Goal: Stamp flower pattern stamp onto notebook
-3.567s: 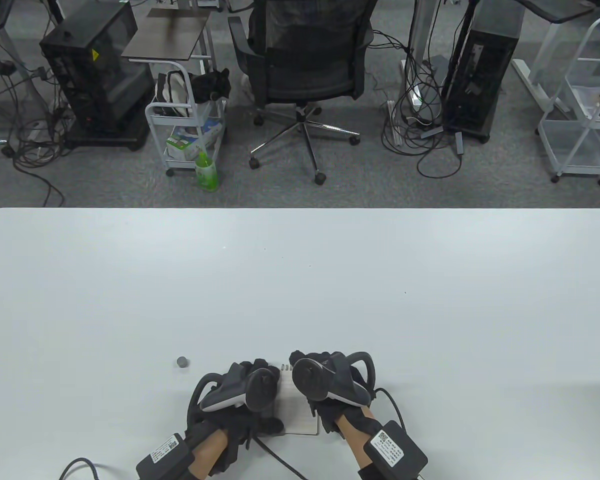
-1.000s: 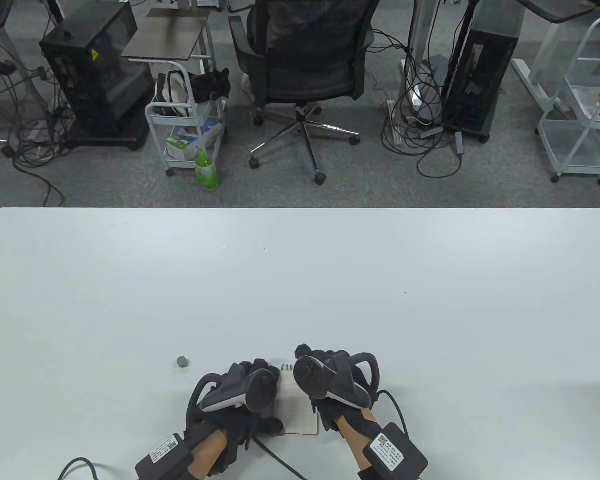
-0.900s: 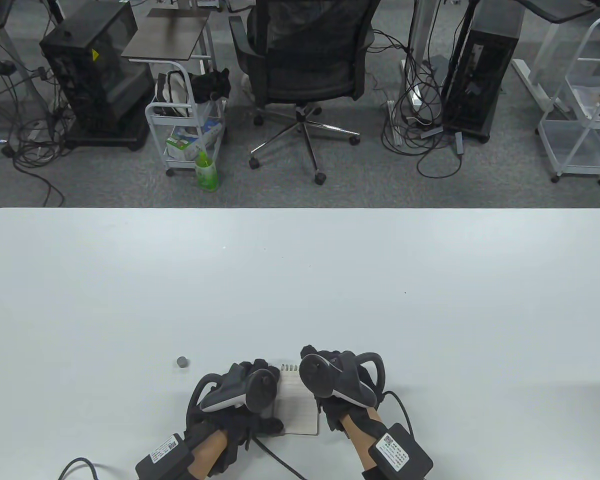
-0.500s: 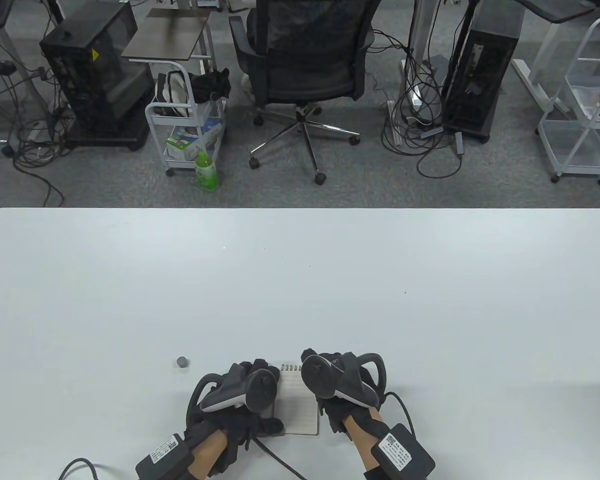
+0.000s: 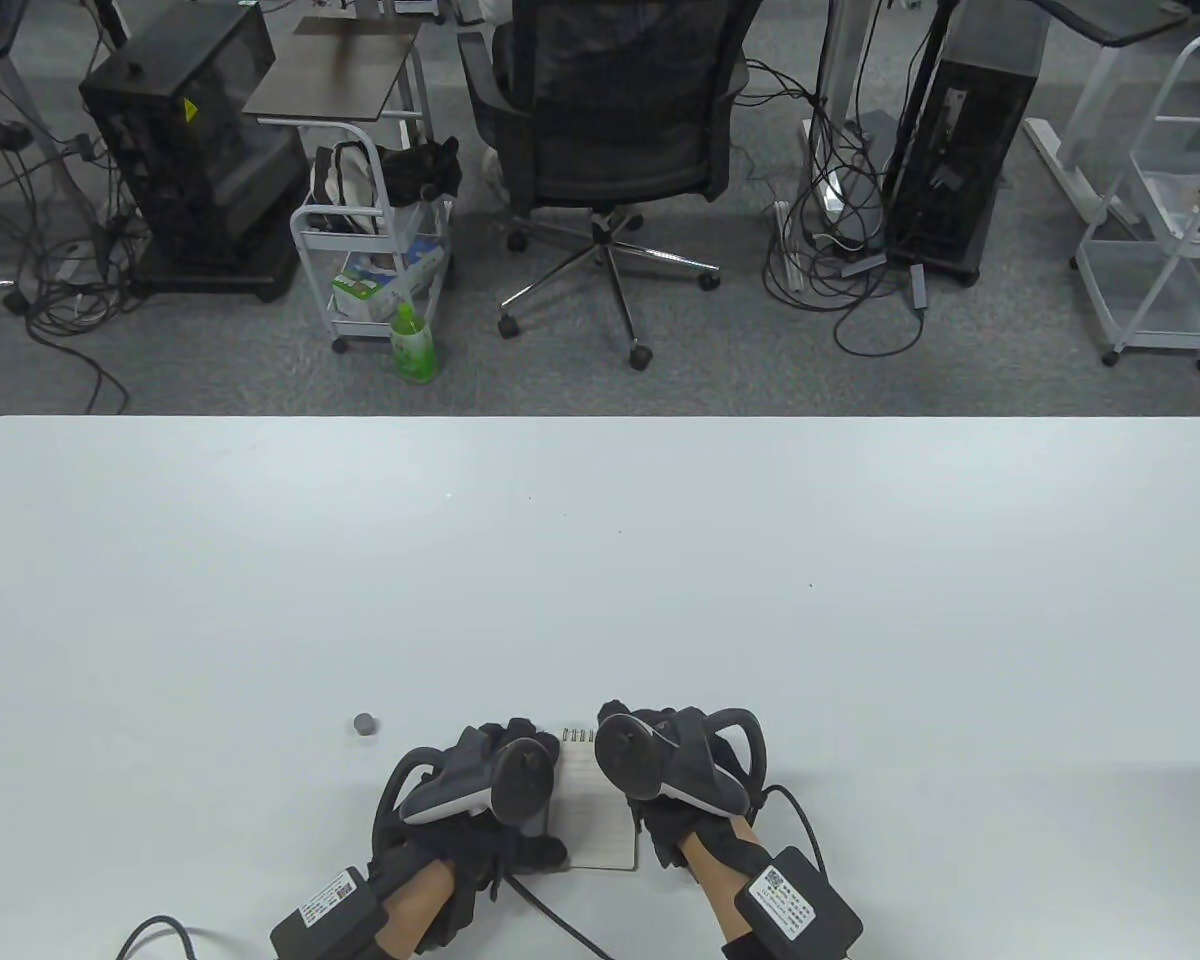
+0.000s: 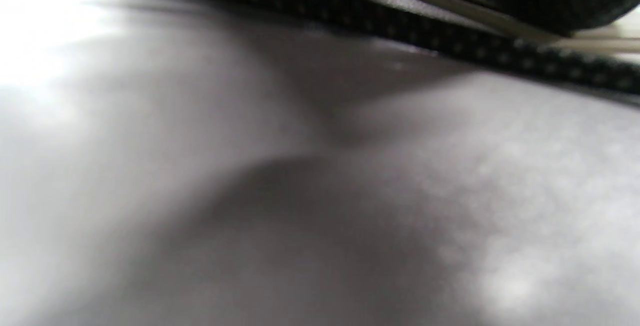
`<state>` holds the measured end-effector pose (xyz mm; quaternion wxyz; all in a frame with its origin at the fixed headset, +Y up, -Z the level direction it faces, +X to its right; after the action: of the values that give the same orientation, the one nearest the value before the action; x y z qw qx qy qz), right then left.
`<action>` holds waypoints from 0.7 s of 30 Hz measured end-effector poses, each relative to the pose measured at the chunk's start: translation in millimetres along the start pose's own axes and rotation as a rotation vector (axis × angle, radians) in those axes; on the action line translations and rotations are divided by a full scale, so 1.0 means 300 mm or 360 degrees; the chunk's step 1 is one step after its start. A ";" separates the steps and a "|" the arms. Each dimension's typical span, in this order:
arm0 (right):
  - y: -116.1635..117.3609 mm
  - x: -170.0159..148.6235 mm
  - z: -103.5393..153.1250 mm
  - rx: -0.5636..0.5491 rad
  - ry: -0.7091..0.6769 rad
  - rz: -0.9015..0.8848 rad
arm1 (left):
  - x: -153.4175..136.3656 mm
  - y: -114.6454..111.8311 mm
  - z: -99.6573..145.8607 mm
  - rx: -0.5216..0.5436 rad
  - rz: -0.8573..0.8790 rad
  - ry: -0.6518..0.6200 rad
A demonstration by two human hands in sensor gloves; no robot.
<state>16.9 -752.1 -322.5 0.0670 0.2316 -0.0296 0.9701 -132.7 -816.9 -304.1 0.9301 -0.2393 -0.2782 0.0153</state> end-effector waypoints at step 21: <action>0.026 0.021 -0.018 0.0105 0.0060 0.0038 | 0.000 0.000 0.000 -0.0005 -0.0001 -0.0004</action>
<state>7.8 -758.7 -324.9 0.0482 0.2149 0.0008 0.9754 -132.6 -817.0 -304.1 0.9293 -0.2408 -0.2795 0.0148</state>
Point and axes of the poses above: the tracker on the back of each hand, its own x axis roughly to the thumb side, its own z axis roughly from the fingertips to the wrist, y = z × x, the point moved 3 cm from there along -z, roughly from the wrist to the fingertips, and after that the axes turned 5 degrees about -y, right-handed, at the moved point
